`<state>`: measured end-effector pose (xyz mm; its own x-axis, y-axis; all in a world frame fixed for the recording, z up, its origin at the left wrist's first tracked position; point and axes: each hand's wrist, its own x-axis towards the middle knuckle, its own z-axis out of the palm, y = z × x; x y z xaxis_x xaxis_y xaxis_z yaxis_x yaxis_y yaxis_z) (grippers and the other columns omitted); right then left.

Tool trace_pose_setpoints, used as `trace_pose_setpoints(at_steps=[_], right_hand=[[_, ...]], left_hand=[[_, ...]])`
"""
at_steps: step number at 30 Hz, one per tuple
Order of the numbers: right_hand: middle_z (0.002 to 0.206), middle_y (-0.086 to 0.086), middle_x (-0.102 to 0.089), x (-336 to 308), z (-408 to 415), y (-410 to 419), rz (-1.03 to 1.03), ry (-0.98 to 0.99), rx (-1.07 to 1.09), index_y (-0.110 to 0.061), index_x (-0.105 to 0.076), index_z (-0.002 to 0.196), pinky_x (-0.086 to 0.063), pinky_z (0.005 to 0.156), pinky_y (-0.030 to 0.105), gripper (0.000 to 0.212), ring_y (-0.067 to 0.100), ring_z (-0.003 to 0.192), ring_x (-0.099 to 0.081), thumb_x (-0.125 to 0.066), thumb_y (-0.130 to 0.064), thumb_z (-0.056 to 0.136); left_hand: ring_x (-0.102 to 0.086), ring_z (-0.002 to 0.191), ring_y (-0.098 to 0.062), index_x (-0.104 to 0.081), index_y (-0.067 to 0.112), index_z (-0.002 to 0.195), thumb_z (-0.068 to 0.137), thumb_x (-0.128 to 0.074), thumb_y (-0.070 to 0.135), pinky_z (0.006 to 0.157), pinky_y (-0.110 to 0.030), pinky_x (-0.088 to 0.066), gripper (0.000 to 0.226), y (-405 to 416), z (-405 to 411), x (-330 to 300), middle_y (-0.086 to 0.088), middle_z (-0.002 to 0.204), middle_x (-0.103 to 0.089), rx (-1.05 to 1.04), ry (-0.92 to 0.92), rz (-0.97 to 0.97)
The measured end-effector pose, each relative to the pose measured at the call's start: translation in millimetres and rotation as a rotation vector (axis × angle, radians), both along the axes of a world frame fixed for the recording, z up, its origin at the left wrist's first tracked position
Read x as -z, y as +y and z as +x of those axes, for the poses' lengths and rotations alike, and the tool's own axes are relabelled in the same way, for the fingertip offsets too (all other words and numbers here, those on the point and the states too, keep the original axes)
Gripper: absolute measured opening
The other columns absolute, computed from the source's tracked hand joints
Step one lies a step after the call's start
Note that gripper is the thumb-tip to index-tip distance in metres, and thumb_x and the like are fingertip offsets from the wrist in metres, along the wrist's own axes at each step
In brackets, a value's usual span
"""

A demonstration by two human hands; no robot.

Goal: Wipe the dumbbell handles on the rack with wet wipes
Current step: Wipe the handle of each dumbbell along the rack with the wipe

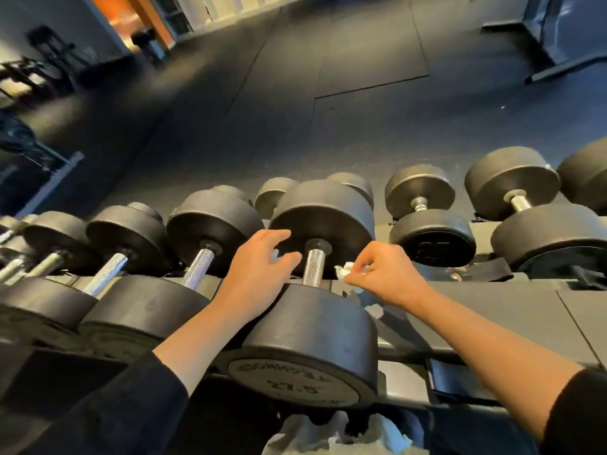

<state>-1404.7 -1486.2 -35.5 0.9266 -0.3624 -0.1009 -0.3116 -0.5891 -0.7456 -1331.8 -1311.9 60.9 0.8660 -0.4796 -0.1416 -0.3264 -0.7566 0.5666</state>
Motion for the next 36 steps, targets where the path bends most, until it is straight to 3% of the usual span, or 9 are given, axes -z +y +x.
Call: trace_pose_setpoints(at_steps=[4, 10, 15, 18, 23, 25, 27, 30, 36], right_hand=[[0.102, 0.006, -0.068, 10, 7, 9, -0.071, 0.095, -0.081, -0.014, -0.073, 0.097, -0.041, 0.077, 0.019, 0.015, 0.016, 0.09, -0.059, -0.069, -0.018, 0.083], [0.113, 0.003, -0.065, 11, 28, 22, 0.084, -0.104, 0.039, -0.014, -0.07, 0.108, -0.042, 0.084, 0.019, 0.024, 0.017, 0.102, -0.06, -0.069, -0.016, 0.085], [0.098, -0.007, -0.063, 22, 27, 25, 0.345, -0.191, 0.076, -0.028, -0.067, 0.081, -0.046, 0.075, 0.01, 0.021, 0.007, 0.089, -0.06, -0.077, -0.01, 0.076], [0.091, -0.01, -0.063, 19, 16, 22, 0.433, -0.223, -0.054, -0.03, -0.067, 0.073, -0.049, 0.075, 0.013, 0.027, 0.005, 0.087, -0.061, -0.081, -0.008, 0.069], [0.092, 0.001, -0.069, 5, 0, 23, 0.769, -0.189, -0.41, -0.008, -0.075, 0.081, -0.056, 0.079, 0.03, 0.015, 0.017, 0.089, -0.065, -0.08, -0.001, 0.069], [0.091, 0.001, -0.07, 2, 4, 18, 0.719, -0.197, -0.409, -0.009, -0.076, 0.082, -0.055, 0.082, 0.03, 0.016, 0.016, 0.089, -0.065, -0.079, -0.001, 0.069], [0.093, 0.0, -0.069, 3, 11, 11, 0.665, -0.271, -0.267, -0.011, -0.075, 0.083, -0.054, 0.084, 0.027, 0.017, 0.012, 0.089, -0.065, -0.08, -0.004, 0.069], [0.099, -0.004, -0.066, 9, 20, 6, 0.574, -0.353, -0.136, -0.013, -0.075, 0.09, -0.053, 0.084, 0.021, 0.018, 0.007, 0.093, -0.063, -0.077, -0.006, 0.073], [0.107, -0.01, -0.066, 15, 12, 22, 0.453, -0.274, -0.29, -0.017, -0.075, 0.095, -0.051, 0.088, 0.02, 0.019, 0.002, 0.102, -0.059, -0.075, -0.011, 0.077]], left_hand=[[-0.04, 0.115, -0.002, -0.053, 0.023, 0.131, 0.093, -0.056, 0.024, 0.103, -0.029, -0.038, 0.038, -2, 0, 1, 0.008, 0.134, -0.049, 0.002, -0.059, 0.034], [-0.037, 0.111, 0.002, -0.056, 0.027, 0.126, 0.092, -0.057, 0.024, 0.094, -0.022, -0.031, 0.035, -2, 1, 2, 0.015, 0.126, -0.048, -0.048, -0.087, 0.068], [-0.044, 0.114, -0.003, -0.057, 0.031, 0.124, 0.09, -0.058, 0.024, 0.1, -0.039, -0.045, 0.035, -4, 2, 1, 0.021, 0.115, -0.045, -0.073, -0.049, 0.086], [-0.04, 0.109, 0.001, -0.057, 0.031, 0.124, 0.09, -0.058, 0.023, 0.1, -0.04, -0.045, 0.035, -6, 3, 1, 0.022, 0.114, -0.045, -0.055, -0.039, 0.096], [-0.041, 0.107, 0.0, -0.057, 0.034, 0.122, 0.089, -0.059, 0.021, 0.09, -0.032, -0.051, 0.035, -8, 5, 3, 0.022, 0.114, -0.044, -0.056, -0.019, 0.096], [-0.041, 0.107, 0.0, -0.058, 0.032, 0.122, 0.089, -0.059, 0.019, 0.083, -0.026, -0.053, 0.036, -8, 4, 2, 0.02, 0.115, -0.045, -0.047, -0.017, 0.089], [-0.041, 0.106, 0.001, -0.057, 0.032, 0.124, 0.089, -0.059, 0.019, 0.081, -0.022, -0.051, 0.037, -8, 4, 1, 0.02, 0.115, -0.045, -0.041, -0.021, 0.092], [-0.038, 0.107, 0.002, -0.055, 0.031, 0.126, 0.09, -0.059, 0.02, 0.097, -0.031, -0.045, 0.038, -7, 4, 1, 0.02, 0.117, -0.046, -0.044, -0.038, 0.108], [-0.036, 0.108, 0.004, -0.051, 0.03, 0.132, 0.092, -0.056, 0.02, 0.091, -0.019, -0.029, 0.042, -9, 2, -1, 0.012, 0.134, -0.048, 0.0, -0.078, 0.147]])
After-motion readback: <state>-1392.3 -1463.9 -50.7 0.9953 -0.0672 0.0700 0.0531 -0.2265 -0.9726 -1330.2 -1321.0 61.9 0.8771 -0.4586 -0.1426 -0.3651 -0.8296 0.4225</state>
